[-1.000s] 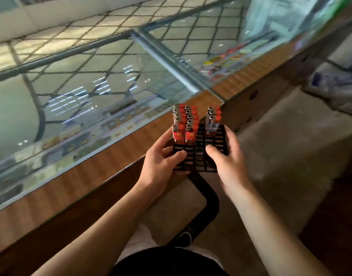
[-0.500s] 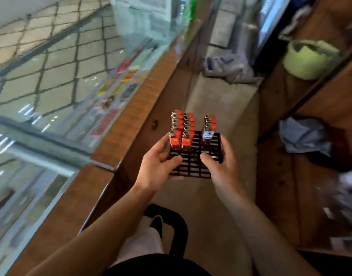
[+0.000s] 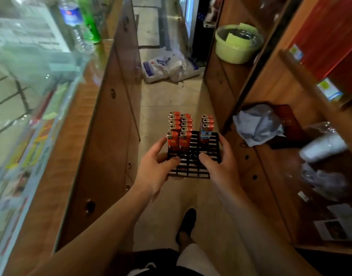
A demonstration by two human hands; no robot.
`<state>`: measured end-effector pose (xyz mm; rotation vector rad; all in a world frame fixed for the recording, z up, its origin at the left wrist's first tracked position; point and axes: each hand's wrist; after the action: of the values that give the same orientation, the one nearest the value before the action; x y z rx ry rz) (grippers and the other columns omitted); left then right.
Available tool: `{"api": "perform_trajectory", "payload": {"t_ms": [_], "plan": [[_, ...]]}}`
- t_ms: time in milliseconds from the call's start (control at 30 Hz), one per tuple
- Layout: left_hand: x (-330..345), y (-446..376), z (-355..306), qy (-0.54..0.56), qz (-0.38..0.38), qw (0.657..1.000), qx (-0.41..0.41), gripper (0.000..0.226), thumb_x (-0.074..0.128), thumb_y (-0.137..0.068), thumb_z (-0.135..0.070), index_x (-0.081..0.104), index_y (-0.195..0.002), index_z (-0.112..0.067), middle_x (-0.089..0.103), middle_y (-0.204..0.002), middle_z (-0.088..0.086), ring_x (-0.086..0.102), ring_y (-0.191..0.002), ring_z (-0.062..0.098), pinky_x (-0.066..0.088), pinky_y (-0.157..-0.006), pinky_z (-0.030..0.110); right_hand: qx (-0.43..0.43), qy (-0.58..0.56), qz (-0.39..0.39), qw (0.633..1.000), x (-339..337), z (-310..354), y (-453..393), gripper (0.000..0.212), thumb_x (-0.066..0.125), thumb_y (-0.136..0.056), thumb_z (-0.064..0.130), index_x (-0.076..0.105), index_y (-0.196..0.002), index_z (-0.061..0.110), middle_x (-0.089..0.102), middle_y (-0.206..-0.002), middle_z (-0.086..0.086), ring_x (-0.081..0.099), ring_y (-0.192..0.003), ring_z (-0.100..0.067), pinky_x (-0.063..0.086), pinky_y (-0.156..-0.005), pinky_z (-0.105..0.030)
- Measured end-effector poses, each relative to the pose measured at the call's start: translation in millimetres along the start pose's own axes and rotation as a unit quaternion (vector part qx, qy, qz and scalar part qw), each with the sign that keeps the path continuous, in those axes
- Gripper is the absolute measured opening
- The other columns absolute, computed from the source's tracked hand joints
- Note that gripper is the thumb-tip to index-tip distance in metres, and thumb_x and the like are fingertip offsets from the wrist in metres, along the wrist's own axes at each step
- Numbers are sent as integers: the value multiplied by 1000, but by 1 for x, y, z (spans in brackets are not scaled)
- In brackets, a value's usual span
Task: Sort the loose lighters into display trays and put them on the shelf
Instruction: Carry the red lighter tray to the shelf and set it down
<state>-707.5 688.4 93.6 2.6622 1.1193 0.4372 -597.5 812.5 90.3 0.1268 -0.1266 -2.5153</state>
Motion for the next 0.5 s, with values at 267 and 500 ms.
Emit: {"api": "perform_trajectory", "payload": {"t_ms": [267, 500], "plan": [[63, -144, -38, -24, 8, 1000, 8, 64, 58, -94, 0, 41, -147, -31, 74, -109, 3, 73, -96, 26, 60, -77, 47, -16, 9, 12, 1000, -33, 12, -161, 58, 66, -87, 2, 48, -139, 19, 67, -111, 8, 66, -90, 7, 50, -63, -9], [89, -258, -76, -22, 0, 1000, 10, 64, 58, -93, 1, 42, -146, -30, 74, -108, 3, 72, -97, 26, 61, -75, 44, -2, -6, 16, 1000, -33, 30, -283, 60, 66, -88, 4, 43, -140, 25, 63, -108, 16, 62, -88, 16, 48, -63, -7]]}}
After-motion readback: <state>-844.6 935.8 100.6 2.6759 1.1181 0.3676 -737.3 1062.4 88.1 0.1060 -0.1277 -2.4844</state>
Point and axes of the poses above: each hand's wrist, its own y-axis away from the middle knuckle, its own x-axis out of the palm, z = x × y
